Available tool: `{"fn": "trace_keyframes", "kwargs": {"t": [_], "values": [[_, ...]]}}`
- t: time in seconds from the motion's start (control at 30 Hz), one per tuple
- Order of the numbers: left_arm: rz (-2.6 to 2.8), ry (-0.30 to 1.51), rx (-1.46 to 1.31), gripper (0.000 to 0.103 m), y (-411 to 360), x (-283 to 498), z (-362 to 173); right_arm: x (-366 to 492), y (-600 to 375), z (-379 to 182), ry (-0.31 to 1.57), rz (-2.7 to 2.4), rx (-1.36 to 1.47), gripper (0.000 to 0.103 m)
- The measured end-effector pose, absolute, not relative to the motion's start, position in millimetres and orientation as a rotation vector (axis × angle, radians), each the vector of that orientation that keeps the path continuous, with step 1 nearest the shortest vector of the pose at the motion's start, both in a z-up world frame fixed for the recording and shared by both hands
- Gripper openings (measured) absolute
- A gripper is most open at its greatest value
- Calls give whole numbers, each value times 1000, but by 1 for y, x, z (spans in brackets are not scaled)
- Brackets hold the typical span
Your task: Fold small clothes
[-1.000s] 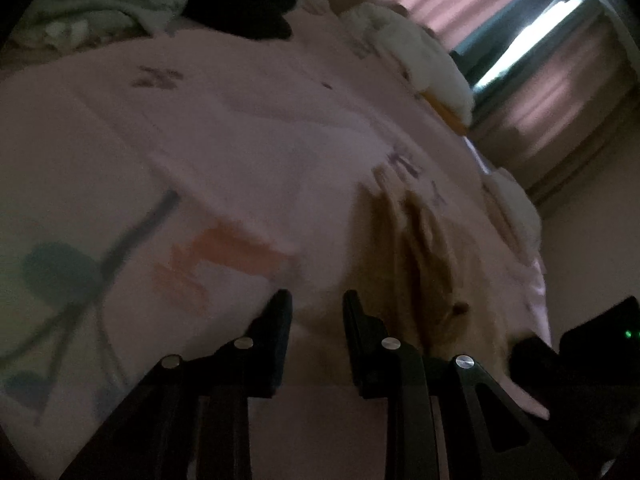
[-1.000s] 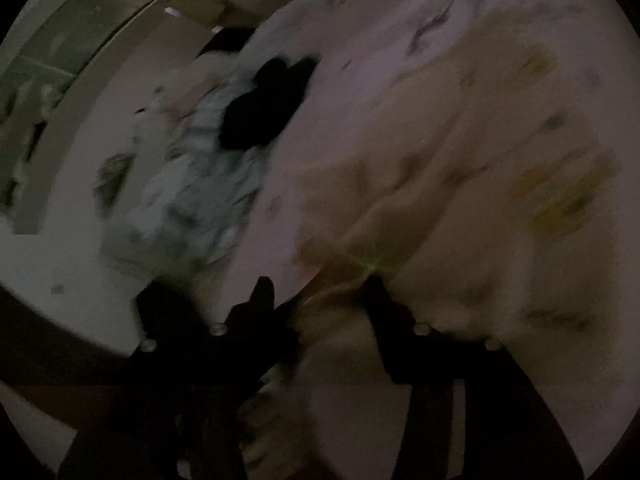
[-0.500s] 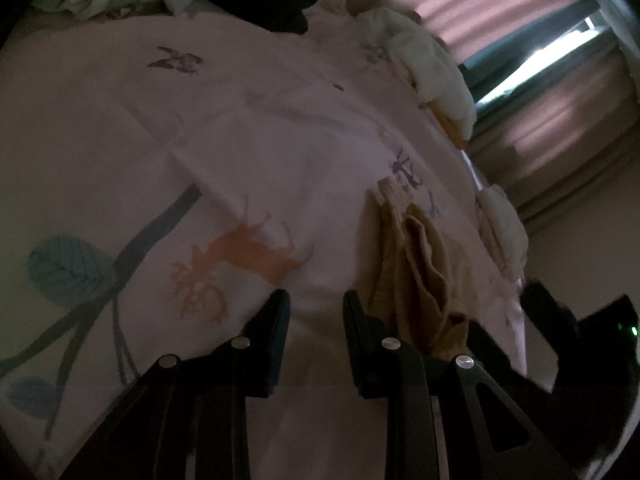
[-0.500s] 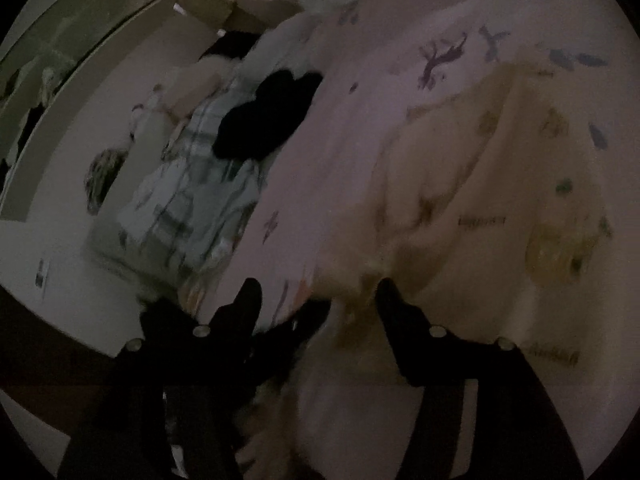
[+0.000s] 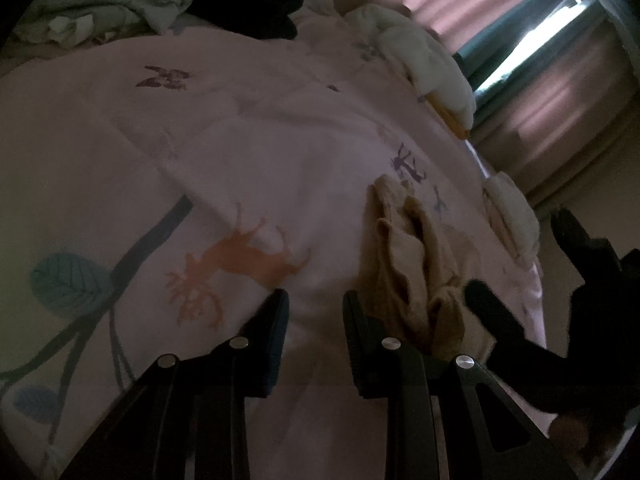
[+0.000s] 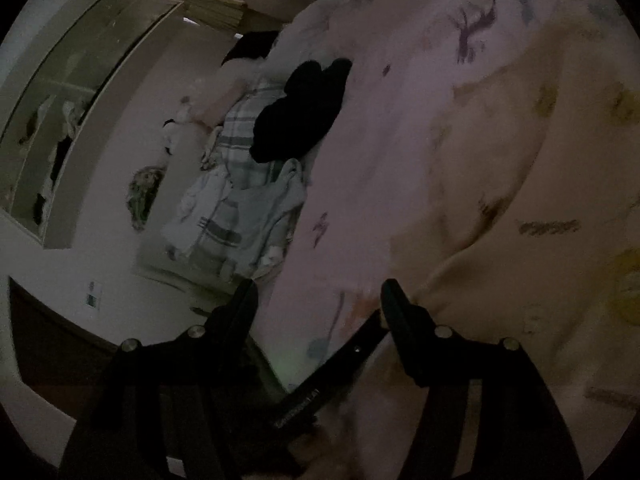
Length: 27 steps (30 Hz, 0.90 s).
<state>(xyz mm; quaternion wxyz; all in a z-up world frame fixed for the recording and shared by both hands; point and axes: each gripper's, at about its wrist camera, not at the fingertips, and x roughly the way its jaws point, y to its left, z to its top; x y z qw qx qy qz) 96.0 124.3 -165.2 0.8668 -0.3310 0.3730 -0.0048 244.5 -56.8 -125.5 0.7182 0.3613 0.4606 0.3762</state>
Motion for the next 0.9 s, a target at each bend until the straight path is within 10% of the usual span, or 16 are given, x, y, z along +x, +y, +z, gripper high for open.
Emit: {"fn": "trace_keyframes", "kwargs": {"t": [0.9], "values": [[-414, 812, -844, 57, 94, 129, -172, 236, -186, -164, 1059, 417, 582, 79]]}}
